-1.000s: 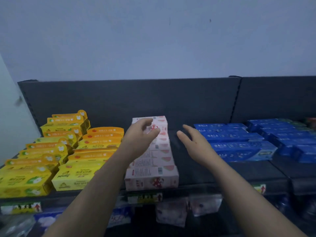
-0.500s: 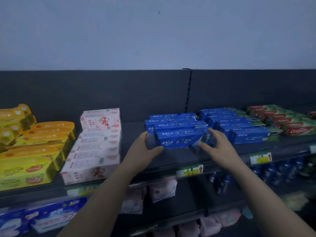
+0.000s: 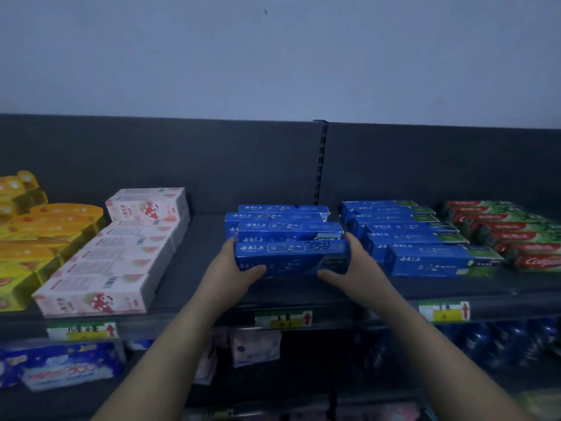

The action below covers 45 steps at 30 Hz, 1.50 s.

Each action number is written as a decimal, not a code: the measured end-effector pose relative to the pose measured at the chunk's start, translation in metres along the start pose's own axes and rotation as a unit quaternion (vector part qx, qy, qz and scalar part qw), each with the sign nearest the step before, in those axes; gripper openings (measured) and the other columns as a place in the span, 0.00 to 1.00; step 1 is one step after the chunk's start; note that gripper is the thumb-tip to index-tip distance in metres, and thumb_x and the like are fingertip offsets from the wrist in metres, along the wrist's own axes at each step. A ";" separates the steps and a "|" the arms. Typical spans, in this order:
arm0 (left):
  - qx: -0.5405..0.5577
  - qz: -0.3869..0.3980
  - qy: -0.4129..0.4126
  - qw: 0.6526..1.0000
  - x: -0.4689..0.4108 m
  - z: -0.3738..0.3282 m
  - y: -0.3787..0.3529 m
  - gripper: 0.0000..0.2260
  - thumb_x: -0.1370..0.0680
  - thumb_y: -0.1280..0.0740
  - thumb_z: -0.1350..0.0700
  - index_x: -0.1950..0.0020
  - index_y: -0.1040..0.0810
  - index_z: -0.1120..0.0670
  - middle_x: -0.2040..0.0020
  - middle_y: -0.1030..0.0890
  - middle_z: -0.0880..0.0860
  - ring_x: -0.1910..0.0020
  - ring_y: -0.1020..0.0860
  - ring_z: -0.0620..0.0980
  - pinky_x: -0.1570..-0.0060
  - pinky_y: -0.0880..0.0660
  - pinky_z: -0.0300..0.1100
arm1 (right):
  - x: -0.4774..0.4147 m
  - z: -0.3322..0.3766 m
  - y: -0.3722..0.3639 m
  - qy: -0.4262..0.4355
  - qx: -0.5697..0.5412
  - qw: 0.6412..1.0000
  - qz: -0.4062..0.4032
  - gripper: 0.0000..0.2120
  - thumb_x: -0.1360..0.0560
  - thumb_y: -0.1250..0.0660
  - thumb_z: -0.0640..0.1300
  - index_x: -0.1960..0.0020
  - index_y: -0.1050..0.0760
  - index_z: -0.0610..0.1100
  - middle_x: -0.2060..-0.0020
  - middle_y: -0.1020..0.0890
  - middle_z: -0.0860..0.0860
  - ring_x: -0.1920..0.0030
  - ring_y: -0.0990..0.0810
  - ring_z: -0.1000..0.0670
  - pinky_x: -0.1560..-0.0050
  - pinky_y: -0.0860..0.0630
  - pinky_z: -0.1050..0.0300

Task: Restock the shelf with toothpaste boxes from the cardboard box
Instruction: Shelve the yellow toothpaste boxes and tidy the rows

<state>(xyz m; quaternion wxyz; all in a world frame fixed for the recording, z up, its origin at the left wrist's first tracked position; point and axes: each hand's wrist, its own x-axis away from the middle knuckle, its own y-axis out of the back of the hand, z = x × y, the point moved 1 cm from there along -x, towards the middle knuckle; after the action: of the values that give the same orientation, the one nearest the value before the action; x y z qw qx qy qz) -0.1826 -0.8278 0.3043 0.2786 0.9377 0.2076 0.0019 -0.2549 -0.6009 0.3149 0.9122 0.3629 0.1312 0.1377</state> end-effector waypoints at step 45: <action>0.164 0.062 0.122 0.977 -0.119 0.011 0.016 0.50 0.31 0.30 0.35 0.21 0.58 0.50 0.24 0.38 0.54 0.32 0.30 0.53 0.31 0.34 0.49 | -0.134 -0.014 -0.005 -0.131 -0.218 0.963 0.090 0.43 0.23 0.41 0.63 0.22 0.64 0.48 0.22 0.57 0.51 0.22 0.52 0.44 0.25 0.48 0.41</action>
<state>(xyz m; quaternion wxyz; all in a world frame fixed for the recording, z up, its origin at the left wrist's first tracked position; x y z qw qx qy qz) -0.2836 -0.8921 0.3164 0.0925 0.9745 0.1788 0.0994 -0.3831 -0.6425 0.3204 0.9623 0.1804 -0.0555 0.1958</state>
